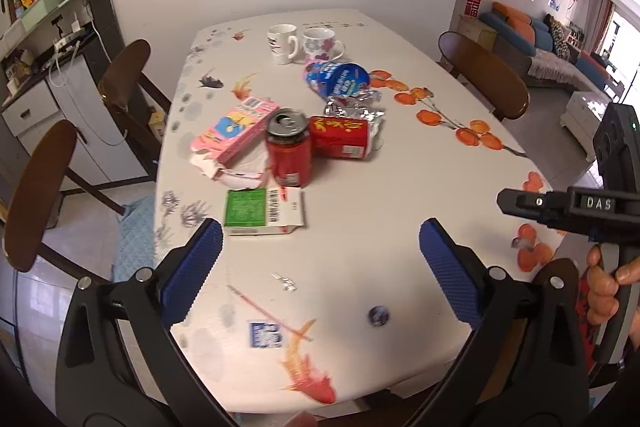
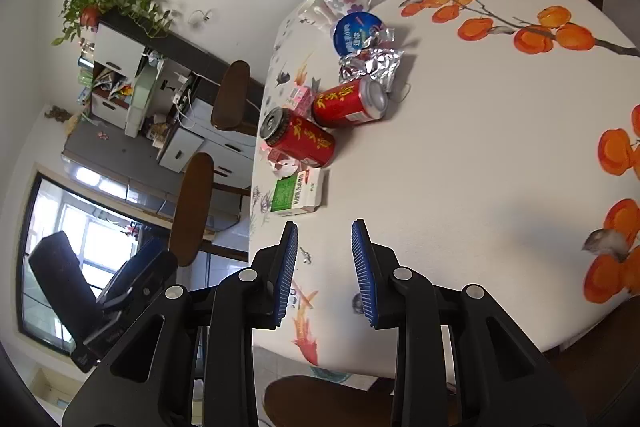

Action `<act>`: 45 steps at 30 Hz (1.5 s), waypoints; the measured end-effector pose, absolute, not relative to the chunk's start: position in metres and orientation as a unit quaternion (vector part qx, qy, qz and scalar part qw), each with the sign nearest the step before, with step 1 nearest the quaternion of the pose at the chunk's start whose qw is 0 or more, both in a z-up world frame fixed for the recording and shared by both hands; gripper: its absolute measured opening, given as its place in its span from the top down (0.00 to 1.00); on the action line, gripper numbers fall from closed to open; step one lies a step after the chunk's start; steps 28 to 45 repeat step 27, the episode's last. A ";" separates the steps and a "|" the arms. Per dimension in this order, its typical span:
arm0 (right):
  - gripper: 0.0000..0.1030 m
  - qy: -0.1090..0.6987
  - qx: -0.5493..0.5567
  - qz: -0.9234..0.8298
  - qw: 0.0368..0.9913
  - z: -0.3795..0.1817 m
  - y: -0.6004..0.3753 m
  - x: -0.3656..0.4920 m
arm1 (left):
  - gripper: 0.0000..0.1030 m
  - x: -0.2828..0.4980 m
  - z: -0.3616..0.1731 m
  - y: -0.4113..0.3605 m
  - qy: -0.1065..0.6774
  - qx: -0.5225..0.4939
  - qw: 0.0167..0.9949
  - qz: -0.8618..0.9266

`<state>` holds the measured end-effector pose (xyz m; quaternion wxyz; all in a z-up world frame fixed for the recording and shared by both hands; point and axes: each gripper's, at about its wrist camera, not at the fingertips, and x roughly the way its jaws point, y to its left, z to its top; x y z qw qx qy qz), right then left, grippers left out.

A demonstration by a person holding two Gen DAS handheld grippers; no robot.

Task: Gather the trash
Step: 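Move both open tools from the bin back over the table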

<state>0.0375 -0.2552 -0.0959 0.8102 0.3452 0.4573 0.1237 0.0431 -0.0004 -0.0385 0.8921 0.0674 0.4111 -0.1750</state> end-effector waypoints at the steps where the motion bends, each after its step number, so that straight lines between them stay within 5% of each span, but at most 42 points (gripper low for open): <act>1: 0.70 0.457 0.341 0.123 0.812 -0.095 -0.258 0.037 | 0.06 0.045 -0.040 -0.005 0.412 0.067 0.892 -0.171; 45: 0.66 0.459 0.337 0.131 0.812 -0.097 -0.288 0.043 | 0.06 0.056 -0.046 -0.050 0.404 0.088 0.901 -0.134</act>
